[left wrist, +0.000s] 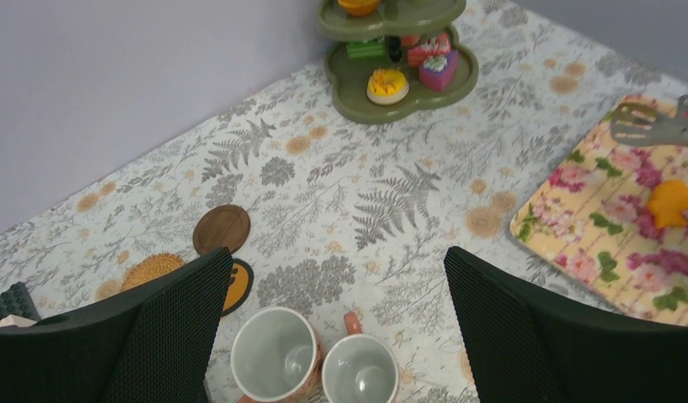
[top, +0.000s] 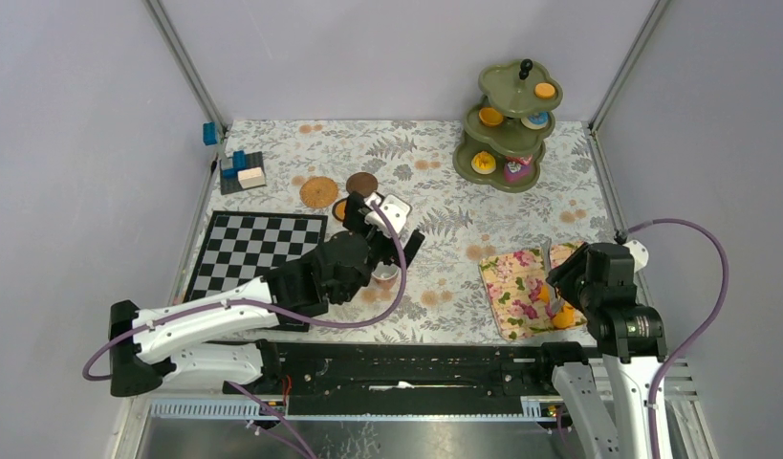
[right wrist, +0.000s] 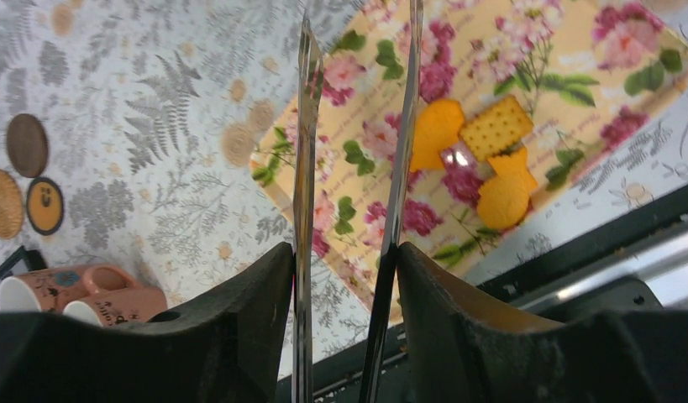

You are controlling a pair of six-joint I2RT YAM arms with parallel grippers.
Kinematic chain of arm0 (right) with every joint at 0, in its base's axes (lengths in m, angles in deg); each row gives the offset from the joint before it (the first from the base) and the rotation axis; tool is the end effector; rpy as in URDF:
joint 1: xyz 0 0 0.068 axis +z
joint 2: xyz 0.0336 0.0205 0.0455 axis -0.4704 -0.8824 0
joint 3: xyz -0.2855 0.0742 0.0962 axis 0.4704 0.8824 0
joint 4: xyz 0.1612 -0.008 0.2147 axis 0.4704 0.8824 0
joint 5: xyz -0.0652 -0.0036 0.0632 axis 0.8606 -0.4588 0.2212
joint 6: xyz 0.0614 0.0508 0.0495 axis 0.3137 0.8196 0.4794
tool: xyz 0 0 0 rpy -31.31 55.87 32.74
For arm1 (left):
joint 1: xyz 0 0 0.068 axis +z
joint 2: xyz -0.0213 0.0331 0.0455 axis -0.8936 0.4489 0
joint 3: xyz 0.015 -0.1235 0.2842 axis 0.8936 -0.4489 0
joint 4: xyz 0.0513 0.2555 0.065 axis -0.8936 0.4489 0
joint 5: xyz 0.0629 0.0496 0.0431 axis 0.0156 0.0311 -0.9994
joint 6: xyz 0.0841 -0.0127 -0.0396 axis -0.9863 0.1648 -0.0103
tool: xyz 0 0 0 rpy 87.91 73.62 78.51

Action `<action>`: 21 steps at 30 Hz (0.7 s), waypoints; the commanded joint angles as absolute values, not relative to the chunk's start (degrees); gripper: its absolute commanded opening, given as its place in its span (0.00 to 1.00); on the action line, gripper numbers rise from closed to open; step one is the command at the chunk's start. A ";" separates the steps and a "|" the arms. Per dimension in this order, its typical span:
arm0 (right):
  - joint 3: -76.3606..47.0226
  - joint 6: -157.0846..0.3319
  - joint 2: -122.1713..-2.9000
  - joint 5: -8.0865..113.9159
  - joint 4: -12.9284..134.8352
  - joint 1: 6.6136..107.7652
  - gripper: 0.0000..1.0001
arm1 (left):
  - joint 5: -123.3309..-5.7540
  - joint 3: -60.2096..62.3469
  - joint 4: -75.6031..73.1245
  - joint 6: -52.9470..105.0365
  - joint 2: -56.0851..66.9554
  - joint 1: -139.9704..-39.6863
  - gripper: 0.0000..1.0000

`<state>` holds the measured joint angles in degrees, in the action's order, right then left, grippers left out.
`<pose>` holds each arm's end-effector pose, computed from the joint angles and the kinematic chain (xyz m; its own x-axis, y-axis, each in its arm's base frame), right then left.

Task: Serve the afternoon tea

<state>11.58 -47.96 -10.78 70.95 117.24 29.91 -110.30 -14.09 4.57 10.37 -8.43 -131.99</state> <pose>0.0992 -0.0121 0.3104 -0.4088 0.5822 -0.7028 0.4521 0.7981 0.3982 0.1469 -0.2347 0.3992 -0.0148 0.1938 -0.9809 0.5222 0.8381 0.1577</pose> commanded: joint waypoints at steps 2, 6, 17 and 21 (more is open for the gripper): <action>10.90 -45.21 -13.45 73.67 121.62 29.82 0.54 | -111.42 -16.39 1.06 8.72 -7.82 -131.81 0.99; 10.48 -46.08 -15.83 72.95 125.02 29.78 0.54 | -111.73 -18.74 -1.66 8.18 -9.22 -131.80 0.99; 9.33 -48.39 -18.46 68.65 132.43 29.82 0.55 | -110.23 -19.95 -2.48 9.03 -8.89 -131.32 0.99; 12.94 -48.17 -17.98 65.68 127.33 29.75 0.54 | -109.50 -19.95 -2.43 9.40 -8.75 -131.05 0.99</action>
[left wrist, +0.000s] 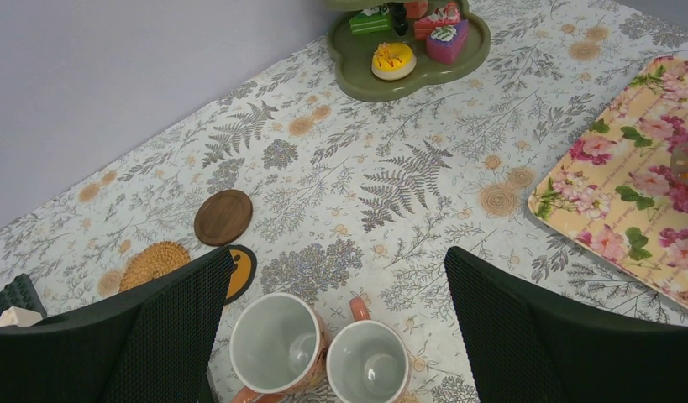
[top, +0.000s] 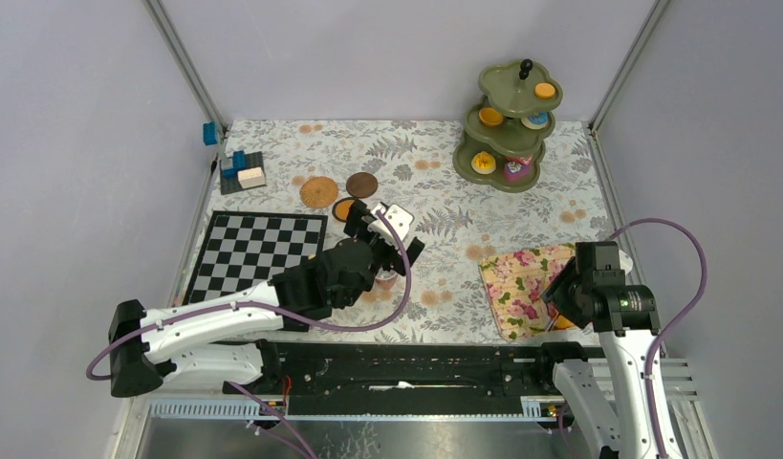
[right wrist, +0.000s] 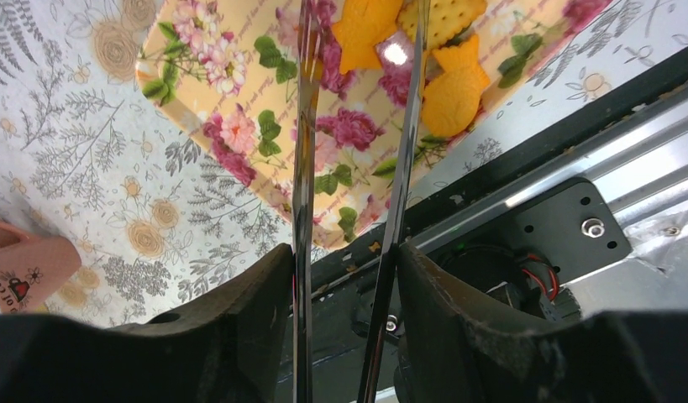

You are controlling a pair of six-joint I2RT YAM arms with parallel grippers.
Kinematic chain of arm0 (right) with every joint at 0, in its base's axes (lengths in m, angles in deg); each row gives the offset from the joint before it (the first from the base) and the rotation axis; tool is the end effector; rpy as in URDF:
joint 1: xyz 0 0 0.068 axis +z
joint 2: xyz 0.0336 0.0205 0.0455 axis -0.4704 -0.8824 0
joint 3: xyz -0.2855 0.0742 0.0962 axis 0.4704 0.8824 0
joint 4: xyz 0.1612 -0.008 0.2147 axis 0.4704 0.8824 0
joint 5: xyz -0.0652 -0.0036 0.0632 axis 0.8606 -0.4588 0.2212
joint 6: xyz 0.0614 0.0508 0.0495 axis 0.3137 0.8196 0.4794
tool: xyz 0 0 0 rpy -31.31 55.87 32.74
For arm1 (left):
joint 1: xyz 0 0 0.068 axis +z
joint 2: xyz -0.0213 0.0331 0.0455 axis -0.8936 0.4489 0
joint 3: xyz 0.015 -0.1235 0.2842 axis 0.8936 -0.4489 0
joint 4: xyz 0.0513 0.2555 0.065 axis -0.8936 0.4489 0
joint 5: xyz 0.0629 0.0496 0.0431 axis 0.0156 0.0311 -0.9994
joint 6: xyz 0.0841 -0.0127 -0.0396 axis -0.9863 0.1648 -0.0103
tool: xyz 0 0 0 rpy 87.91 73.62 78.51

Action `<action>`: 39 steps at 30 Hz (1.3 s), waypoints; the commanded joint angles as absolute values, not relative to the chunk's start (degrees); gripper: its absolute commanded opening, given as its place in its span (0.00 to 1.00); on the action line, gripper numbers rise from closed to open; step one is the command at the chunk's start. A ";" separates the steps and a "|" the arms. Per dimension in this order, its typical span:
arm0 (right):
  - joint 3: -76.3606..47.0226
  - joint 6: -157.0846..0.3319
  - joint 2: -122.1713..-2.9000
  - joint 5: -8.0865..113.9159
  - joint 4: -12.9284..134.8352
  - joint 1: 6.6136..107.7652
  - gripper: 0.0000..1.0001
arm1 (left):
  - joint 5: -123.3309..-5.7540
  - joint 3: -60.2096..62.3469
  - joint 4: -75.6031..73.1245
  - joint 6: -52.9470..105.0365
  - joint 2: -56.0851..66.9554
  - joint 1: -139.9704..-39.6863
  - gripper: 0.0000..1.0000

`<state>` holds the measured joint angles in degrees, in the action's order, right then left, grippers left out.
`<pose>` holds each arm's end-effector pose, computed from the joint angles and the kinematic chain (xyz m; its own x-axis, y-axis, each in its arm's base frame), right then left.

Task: Serve the afternoon tea

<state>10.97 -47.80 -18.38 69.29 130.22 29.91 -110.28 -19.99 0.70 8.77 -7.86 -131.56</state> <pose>0.0973 -0.0097 0.2789 -0.6333 0.5801 -0.5123 0.5486 0.8034 0.2316 0.1503 -0.2378 0.3651 -0.0182 0.2580 -0.9660 0.5198 0.8278 0.2113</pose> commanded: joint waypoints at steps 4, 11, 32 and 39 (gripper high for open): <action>15.25 -47.82 -19.13 64.63 123.37 29.81 0.53 | -109.66 -19.89 -2.20 9.42 -8.54 -130.94 0.99; 15.73 -48.20 -19.11 64.69 123.60 29.74 0.45 | -109.86 -19.95 -2.19 9.28 -8.36 -130.83 0.99; 15.65 -49.24 -17.54 65.59 125.51 29.80 0.50 | -108.86 -19.73 -1.50 10.21 -9.34 -130.83 0.99; 17.03 -48.02 -17.95 63.88 123.37 29.75 0.46 | -109.13 -19.85 -1.40 10.07 -9.82 -130.87 0.99</action>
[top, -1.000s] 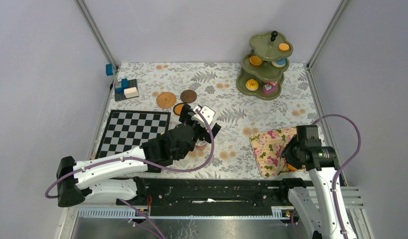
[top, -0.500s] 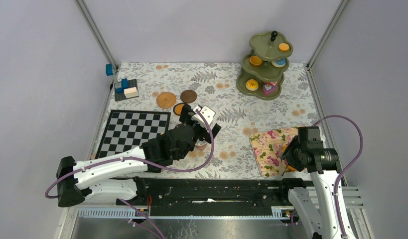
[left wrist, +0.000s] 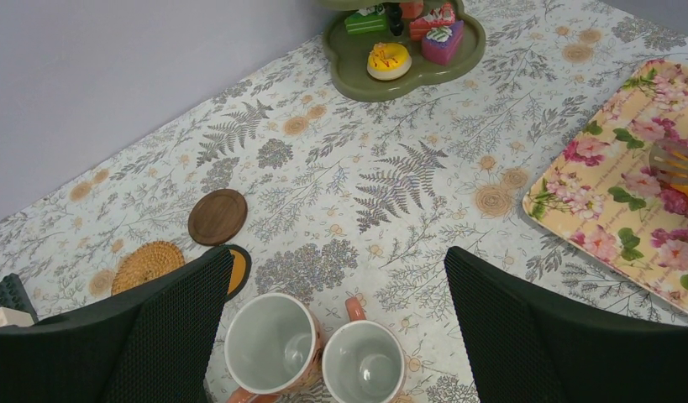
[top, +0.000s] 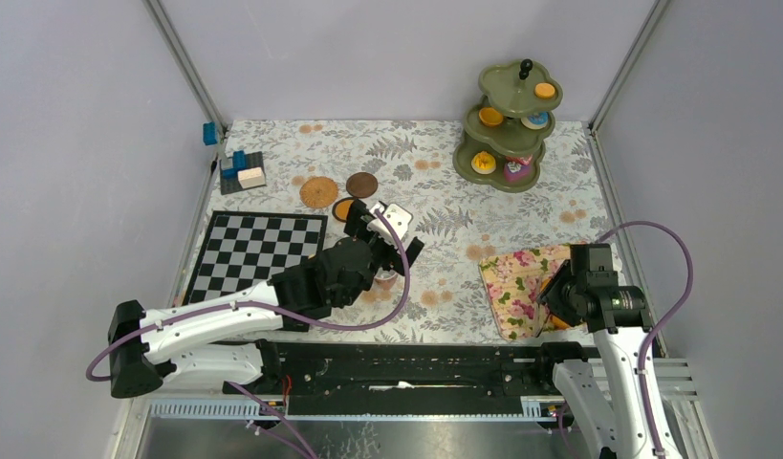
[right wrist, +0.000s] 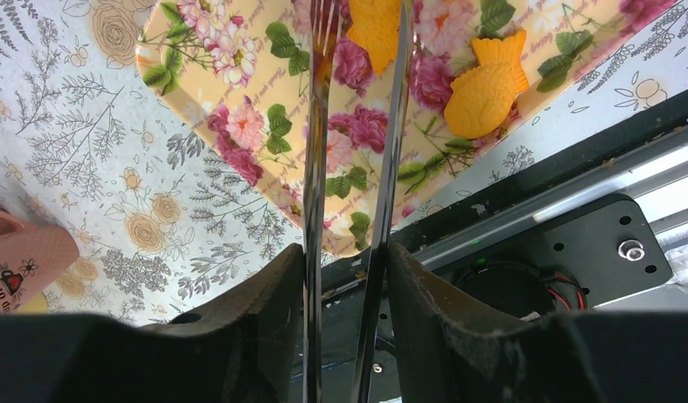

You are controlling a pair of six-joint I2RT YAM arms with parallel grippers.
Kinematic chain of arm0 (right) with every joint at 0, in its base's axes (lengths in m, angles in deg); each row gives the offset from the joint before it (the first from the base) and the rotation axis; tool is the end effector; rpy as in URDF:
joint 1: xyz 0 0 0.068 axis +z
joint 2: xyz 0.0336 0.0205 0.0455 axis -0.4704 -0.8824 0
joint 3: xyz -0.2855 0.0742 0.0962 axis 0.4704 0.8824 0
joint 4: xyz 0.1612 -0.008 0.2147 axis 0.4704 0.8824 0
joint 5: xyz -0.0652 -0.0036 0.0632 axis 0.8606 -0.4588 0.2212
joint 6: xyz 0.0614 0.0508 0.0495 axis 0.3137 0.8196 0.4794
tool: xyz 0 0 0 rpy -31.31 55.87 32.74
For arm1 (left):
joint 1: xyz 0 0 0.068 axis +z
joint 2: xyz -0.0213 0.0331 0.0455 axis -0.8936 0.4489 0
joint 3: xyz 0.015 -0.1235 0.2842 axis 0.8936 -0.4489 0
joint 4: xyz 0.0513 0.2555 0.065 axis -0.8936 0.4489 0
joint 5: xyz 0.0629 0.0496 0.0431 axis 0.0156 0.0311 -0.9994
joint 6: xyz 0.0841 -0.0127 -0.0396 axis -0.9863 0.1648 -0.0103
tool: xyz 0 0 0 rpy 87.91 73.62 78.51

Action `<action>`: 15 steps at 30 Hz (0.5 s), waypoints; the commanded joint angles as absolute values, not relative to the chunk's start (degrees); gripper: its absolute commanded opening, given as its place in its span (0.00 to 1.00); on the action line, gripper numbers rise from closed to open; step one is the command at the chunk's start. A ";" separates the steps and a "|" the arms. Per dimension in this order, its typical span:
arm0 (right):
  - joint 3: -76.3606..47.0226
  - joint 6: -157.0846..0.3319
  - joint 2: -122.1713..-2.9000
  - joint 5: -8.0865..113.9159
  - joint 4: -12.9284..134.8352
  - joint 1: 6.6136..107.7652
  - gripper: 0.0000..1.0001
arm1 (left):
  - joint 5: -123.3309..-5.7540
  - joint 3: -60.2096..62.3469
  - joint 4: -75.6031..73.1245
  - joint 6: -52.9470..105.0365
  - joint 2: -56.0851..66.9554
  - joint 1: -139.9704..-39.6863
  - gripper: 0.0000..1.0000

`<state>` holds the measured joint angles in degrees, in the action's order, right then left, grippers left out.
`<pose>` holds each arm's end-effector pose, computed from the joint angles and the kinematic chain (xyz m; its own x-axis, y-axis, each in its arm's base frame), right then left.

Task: Serve the afternoon tea

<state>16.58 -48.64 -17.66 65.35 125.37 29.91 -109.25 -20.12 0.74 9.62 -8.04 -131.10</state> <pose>0.1042 -0.0037 0.2550 -0.6640 0.5723 -0.4811 0.5092 0.8174 0.2696 0.1511 -0.2371 0.3647 -0.0265 0.2446 -0.9693 0.5280 0.8267 0.1942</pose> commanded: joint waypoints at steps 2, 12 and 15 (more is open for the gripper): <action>16.70 -47.79 -17.87 63.69 123.54 29.82 0.44 | -109.10 -19.95 -1.49 10.07 -10.02 -130.82 0.99; 14.18 -47.02 -16.17 64.00 125.36 29.80 0.28 | -108.83 -19.94 -1.36 10.33 -9.88 -130.87 0.99; 13.07 -46.79 -15.75 64.88 125.46 29.78 0.25 | -108.40 -19.95 -1.42 10.51 -10.07 -130.83 0.99</action>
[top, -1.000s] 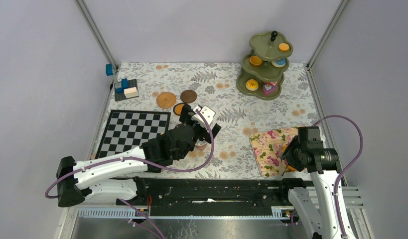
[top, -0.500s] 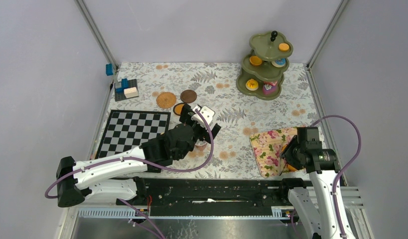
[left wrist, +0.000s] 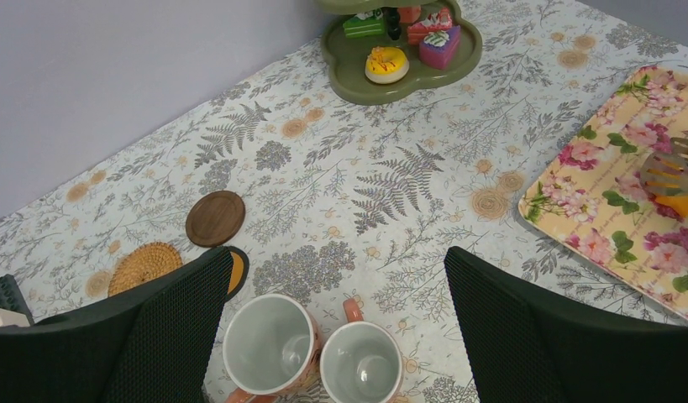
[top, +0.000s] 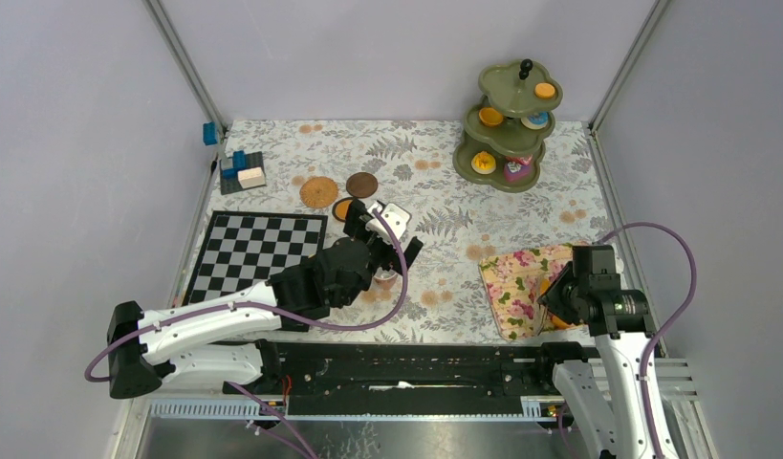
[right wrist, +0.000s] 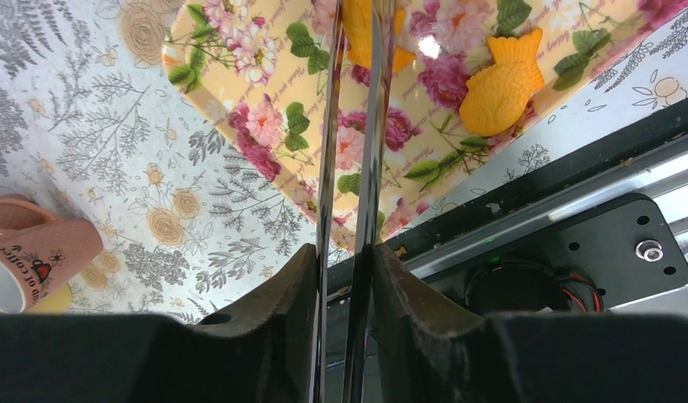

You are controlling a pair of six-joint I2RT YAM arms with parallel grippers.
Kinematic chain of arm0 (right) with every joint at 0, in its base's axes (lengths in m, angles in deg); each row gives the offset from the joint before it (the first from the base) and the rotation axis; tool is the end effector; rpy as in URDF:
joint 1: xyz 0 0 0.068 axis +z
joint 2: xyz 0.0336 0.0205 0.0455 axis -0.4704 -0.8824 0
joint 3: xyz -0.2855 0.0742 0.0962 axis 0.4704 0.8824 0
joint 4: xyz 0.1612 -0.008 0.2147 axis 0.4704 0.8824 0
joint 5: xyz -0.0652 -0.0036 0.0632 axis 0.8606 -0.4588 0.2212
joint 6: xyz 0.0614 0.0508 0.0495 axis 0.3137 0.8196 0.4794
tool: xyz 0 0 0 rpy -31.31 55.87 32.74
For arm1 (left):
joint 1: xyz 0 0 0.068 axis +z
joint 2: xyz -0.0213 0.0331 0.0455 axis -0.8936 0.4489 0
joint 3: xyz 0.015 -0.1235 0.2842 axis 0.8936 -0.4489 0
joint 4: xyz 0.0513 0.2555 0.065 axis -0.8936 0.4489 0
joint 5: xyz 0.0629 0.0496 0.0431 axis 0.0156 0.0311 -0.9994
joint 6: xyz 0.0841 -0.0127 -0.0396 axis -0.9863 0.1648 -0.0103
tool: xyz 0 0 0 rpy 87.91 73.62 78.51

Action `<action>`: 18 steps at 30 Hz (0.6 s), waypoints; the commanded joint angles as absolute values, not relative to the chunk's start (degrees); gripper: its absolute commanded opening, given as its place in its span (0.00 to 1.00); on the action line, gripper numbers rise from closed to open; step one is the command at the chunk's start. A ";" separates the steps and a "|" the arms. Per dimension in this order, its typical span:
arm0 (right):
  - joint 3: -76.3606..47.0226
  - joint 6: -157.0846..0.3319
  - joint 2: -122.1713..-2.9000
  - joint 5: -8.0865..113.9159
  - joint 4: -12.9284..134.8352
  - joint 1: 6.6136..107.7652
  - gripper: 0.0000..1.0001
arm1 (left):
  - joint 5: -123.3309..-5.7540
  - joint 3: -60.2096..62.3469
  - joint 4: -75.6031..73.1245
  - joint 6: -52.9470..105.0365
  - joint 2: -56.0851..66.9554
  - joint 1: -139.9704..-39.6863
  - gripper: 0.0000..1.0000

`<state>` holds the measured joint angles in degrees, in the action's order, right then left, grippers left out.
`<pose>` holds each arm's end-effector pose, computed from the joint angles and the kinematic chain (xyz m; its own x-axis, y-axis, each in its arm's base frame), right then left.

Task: Serve the afternoon tea

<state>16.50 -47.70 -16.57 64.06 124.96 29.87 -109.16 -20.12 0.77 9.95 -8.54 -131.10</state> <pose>0.1025 -0.0019 0.2576 -0.6496 0.5873 -0.4828 0.5025 0.8082 0.3070 0.1502 -0.2351 0.3669 -0.0264 0.2324 -0.9723 0.5286 0.8288 0.1837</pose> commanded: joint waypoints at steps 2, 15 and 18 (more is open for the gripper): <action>12.43 -46.68 -15.75 65.08 125.49 29.79 0.22 | -108.77 -19.95 -1.42 10.35 -9.82 -130.82 0.99; 11.53 -48.30 -16.08 66.34 126.30 29.82 0.36 | -108.41 -19.86 -1.26 10.61 -9.49 -130.83 0.99; 11.61 -49.15 -16.23 66.21 127.53 29.80 0.47 | -108.25 -19.85 -1.12 10.74 -9.49 -130.88 0.99</action>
<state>13.46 -47.78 -16.07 65.00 125.68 29.87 -108.90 -20.12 0.79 10.04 -8.54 -131.10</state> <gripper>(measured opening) 0.432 0.990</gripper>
